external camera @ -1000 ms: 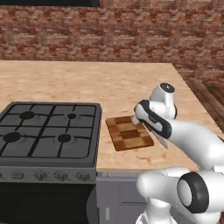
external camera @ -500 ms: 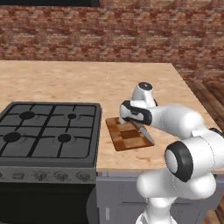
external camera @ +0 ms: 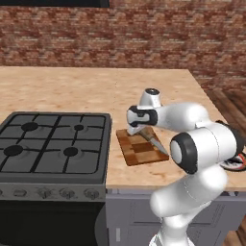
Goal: Pick up the knife from the drawer and place it on the cutting board. Then place the meat from the plate to the cutting board.
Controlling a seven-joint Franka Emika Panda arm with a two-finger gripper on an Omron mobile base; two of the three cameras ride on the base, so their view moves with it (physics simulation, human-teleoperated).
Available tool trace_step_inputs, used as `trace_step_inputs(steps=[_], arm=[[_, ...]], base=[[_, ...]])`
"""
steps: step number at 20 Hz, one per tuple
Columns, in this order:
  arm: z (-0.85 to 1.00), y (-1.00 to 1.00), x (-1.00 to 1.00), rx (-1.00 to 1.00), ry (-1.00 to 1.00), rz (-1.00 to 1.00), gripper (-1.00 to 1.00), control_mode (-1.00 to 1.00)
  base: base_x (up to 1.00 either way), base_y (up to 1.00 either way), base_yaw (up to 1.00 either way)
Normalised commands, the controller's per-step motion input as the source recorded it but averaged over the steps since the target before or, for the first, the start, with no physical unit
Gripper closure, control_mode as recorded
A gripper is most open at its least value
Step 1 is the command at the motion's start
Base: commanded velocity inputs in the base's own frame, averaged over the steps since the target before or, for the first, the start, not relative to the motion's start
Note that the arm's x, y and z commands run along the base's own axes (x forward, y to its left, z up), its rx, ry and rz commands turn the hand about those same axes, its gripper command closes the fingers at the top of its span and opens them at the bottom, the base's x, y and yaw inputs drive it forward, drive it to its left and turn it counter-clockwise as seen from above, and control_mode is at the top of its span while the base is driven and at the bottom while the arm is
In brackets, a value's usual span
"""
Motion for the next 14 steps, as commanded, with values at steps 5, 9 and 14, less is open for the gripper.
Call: trace_step_inputs(steps=[5, 9, 14], arm=[[-0.19, 0.00, 0.09, 0.00, 0.01, 0.02, 1.00, -1.00], [-0.28, 0.00, 0.09, 0.00, 0.00, 0.01, 1.00, -1.00], [-0.33, 0.00, 0.04, 0.00, 0.00, 0.01, 1.00, -1.00]], base=[[0.00, 0.00, 0.00], [0.00, 0.00, 0.00], [0.00, 0.00, 0.00]])
